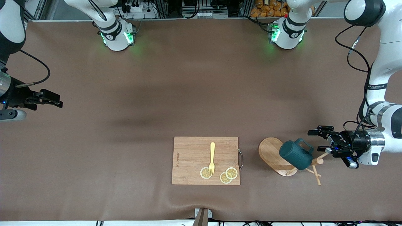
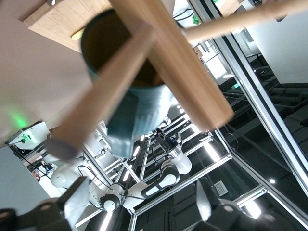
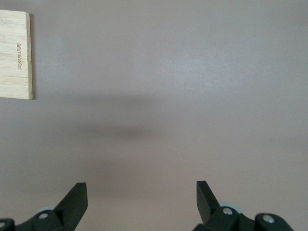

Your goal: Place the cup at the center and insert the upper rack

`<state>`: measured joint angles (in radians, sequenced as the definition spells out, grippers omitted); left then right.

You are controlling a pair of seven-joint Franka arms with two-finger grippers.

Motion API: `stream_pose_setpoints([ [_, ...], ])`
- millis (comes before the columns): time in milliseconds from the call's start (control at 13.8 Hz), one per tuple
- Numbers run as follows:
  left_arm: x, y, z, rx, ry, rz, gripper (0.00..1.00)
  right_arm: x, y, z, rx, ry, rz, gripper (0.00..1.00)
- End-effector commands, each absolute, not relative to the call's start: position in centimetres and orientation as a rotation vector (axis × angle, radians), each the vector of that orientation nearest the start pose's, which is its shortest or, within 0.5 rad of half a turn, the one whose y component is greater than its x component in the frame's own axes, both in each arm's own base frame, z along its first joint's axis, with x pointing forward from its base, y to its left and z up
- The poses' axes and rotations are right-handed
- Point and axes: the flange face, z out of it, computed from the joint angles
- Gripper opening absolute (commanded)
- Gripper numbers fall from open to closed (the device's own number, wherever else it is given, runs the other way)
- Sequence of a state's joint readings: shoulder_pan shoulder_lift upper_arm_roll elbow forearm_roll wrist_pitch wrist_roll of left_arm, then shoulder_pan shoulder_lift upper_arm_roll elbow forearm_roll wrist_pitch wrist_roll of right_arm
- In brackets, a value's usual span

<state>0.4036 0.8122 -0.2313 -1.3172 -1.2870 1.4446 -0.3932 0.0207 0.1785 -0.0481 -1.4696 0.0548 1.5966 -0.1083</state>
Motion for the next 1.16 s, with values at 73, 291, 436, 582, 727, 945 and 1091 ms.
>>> stream_pose_setpoints([
  [73, 70.5, 4.2, 38.2, 1.643, 0.724, -0.643, 1.0, 60.8, -1.0, 57.3, -3.082, -0.095, 0.065, 1.0],
  [291, 69.3, 2.6, 43.4, 1.893, 0.728, -0.519, 1.0, 60.6, -1.4, 57.9, -3.097, -0.092, 0.05, 1.0],
  [436, 67.7, 1.0, 47.0, 2.053, 0.706, -0.448, 1.0, 60.5, -2.4, 58.2, -3.104, -0.07, 0.043, 1.0],
  [582, 65.3, 0.4, 50.3, 2.216, 0.685, -0.369, 1.0, 60.4, -4.3, 58.2, -3.134, -0.043, 0.049, 1.0],
  [727, 62.6, -1.4, 52.9, 2.399, 0.643, -0.316, 1.0, 60.2, -4.6, 58.1, -3.158, -0.038, 0.072, 1.0],
  [945, 58.9, -3.0, 55.9, 2.645, 0.591, -0.229, 1.0, 59.7, -4.5, 58.0, -3.152, -0.027, 0.125, 1.0],
  [1091, 56.7, -3.0, 56.7, 2.735, 0.588, -0.202, 1.0, 58.8, -4.5, 58.3, -3.144, -0.024, 0.189, 1.0],
])
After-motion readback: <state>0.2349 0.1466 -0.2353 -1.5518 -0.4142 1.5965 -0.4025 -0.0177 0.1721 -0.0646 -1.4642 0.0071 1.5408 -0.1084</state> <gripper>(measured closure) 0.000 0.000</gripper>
